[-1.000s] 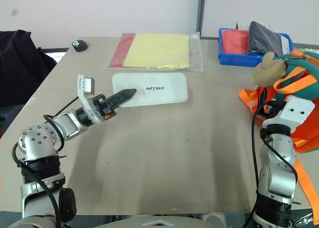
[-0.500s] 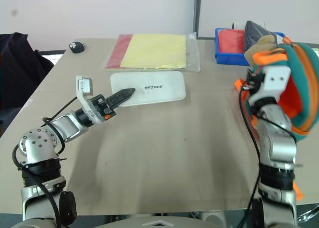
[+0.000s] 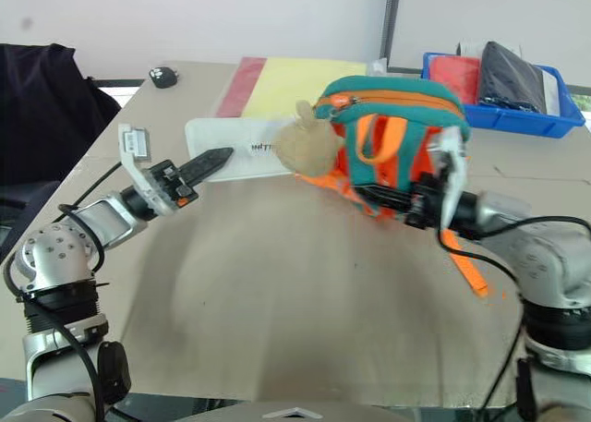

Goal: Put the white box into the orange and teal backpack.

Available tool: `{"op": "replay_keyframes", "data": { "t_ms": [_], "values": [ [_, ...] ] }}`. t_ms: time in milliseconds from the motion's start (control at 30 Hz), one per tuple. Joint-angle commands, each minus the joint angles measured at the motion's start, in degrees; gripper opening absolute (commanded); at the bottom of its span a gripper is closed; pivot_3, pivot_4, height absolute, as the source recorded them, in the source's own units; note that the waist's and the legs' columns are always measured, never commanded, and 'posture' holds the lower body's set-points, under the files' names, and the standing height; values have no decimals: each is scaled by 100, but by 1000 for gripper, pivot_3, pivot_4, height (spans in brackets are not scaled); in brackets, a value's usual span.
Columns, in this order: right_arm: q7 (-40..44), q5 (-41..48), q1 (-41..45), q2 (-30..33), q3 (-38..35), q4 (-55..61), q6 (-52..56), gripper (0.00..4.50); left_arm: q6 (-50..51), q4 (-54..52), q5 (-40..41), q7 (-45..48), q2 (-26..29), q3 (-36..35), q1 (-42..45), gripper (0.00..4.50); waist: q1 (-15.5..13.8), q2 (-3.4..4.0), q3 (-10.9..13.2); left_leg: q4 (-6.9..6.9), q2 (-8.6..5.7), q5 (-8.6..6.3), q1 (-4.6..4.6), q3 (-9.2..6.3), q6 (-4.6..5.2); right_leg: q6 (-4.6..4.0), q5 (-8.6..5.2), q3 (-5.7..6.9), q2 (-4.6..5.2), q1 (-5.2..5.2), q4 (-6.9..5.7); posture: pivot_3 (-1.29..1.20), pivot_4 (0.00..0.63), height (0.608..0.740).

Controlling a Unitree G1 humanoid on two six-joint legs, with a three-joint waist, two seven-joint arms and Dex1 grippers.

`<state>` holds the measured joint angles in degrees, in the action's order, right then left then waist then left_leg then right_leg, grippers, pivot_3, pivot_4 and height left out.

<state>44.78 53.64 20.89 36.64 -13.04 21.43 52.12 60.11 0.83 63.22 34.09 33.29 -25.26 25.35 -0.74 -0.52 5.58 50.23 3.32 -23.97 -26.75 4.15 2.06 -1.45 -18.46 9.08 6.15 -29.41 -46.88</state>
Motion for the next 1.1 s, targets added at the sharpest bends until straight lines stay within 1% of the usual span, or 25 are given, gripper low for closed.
{"op": "replay_keyframes", "data": {
  "t_ms": [33,133,167,300,433,533,567,700,800,867,967,1100],
  "values": [
    [146,-73,-218,377,-565,-5,-315,847,-82,-337,360,440,99,-210,20,1202,-12,-2,3,1,-5,8,0,4,14,4,1,-6,6,1,1,0,150,645],
    [-106,229,-211,282,-720,88,-254,847,-174,-411,351,766,189,-170,-4,1202,-6,-2,6,5,-5,12,3,6,21,13,5,-9,9,4,-1,0,150,645],
    [-172,508,-188,249,-777,155,-116,847,-283,-417,267,830,209,-149,32,1202,-5,-3,7,5,-3,14,3,6,21,28,13,-10,8,3,-2,0,150,645],
    [-643,1958,-107,172,-929,434,380,847,-366,-406,290,1061,307,-95,253,1202,-5,1,9,0,3,24,4,1,4,28,14,-9,3,-3,-13,0,150,645],
    [-940,3461,-260,515,-956,687,683,847,-599,-431,103,1094,265,6,360,1202,-9,1,9,0,2,28,1,-1,-1,27,15,-9,1,-4,-10,0,150,645],
    [-1128,4111,-400,778,-945,727,686,847,-640,-363,203,921,169,-39,551,1202,-19,-10,13,0,-2,26,-7,-3,3,29,16,-10,1,-4,-1,0,150,645],
    [-1183,4155,-433,842,-937,719,654,847,-626,-388,245,906,149,-32,606,1202,-20,-14,15,0,-4,24,-11,-6,6,33,18,-11,1,-3,1,0,150,645],
    [-1346,4167,-602,967,-952,641,526,847,-1189,-429,-242,955,70,121,799,1202,-16,-16,15,0,-9,22,-7,-2,13,39,22,-19,0,0,3,0,150,645],
    [-1413,4141,-633,980,-926,646,425,847,-1277,-517,-243,1213,97,225,830,1202,-15,-15,15,-1,-6,23,-3,-2,14,39,22,-19,-4,-1,0,0,150,645],
    [-1483,4180,-636,959,-900,661,361,847,-1482,-686,-536,1485,150,521,720,1202,-14,-15,15,-2,-4,23,0,-2,14,40,22,-19,-8,-1,-1,0,150,645],
    [-1561,4200,-639,931,-837,694,291,847,-1768,-830,-874,1700,65,909,673,1202,-23,-15,15,-3,-4,23,-1,-4,14,40,22,-19,-10,-1,-1,0,150,645],
    [-1689,4314,-646,917,-808,732,206,847,-2653,-773,-1655,2104,21,1362,580,1202,-29,-16,15,-2,-5,23,-2,-1,14,39,21,-21,-10,0,1,0,150,645]
  ]
}}
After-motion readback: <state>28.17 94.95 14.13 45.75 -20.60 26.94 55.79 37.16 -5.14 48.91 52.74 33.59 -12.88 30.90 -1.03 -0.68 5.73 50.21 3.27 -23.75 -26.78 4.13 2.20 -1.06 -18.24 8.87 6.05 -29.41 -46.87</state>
